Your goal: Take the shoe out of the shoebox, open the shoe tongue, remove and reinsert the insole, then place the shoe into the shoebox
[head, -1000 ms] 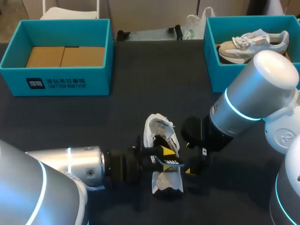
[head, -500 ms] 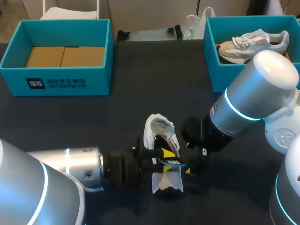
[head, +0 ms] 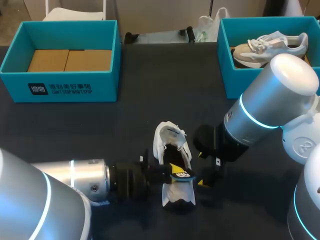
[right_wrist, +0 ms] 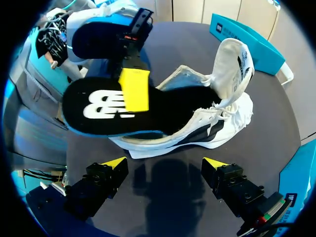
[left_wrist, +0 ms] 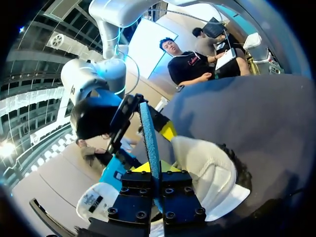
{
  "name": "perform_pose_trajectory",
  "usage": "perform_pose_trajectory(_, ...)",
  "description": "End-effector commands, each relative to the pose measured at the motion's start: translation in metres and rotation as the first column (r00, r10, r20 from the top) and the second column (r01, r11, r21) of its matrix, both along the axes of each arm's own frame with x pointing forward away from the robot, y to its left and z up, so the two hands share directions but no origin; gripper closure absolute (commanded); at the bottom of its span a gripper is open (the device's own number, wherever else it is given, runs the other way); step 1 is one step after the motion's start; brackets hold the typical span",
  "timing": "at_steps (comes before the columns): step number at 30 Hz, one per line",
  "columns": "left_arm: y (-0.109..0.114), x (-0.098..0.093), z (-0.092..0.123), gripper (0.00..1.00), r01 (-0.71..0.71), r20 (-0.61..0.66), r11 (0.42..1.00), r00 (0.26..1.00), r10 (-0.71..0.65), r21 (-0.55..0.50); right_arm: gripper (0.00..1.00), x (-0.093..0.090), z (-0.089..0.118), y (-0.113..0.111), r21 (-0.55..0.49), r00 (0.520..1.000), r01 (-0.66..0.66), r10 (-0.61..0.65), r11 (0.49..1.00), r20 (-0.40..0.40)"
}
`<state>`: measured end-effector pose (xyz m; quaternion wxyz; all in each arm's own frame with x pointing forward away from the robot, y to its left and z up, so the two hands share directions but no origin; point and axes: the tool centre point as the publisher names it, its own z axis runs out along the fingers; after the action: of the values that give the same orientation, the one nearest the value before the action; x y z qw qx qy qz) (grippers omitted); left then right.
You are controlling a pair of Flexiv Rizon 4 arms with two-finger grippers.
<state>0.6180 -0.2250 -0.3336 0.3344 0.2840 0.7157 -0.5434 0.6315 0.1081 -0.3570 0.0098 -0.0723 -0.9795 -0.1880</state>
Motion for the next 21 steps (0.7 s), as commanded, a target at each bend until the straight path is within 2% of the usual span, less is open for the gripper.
perform_pose_trajectory(1, -0.006, 0.011, -0.011, 1.00, -0.005, 0.000, 1.000, 1.000, 0.005, -0.008, 0.00, -0.001, 0.000, 0.000, -0.001, 1.000, 0.002, -0.002, 1.000, 0.003)
perform_pose_trajectory(7, -0.008, 0.018, -0.017, 1.00, -0.007, 0.004, 1.000, 1.000, 0.007, 0.013, 0.00, -0.001, 0.000, 0.000, -0.001, 1.000, 0.002, -0.002, 1.000, 0.003)
perform_pose_trajectory(11, -0.006, 0.015, -0.013, 1.00, 0.002, -0.007, 1.000, 1.000, -0.002, 0.007, 0.00, -0.001, 0.000, 0.000, -0.001, 1.000, 0.002, -0.002, 1.000, 0.003)
perform_pose_trajectory(16, -0.001, 0.010, -0.001, 0.69, 0.009, -0.001, 1.000, 1.000, -0.009, -0.007, 0.00, -0.001, 0.000, 0.000, -0.001, 1.000, 0.002, -0.002, 1.000, 0.003)
perform_pose_trajectory(19, 0.001, 0.008, 0.006, 0.68, 0.011, 0.008, 1.000, 1.000, -0.011, -0.011, 0.00, -0.001, 0.000, 0.000, -0.001, 1.000, 0.002, -0.002, 1.000, 0.003)
perform_pose_trajectory(21, 0.001, 0.006, 0.010, 0.70, 0.013, 0.014, 1.000, 1.000, -0.013, -0.011, 0.00, -0.001, 0.000, 0.000, -0.001, 1.000, 0.002, -0.002, 1.000, 0.003)
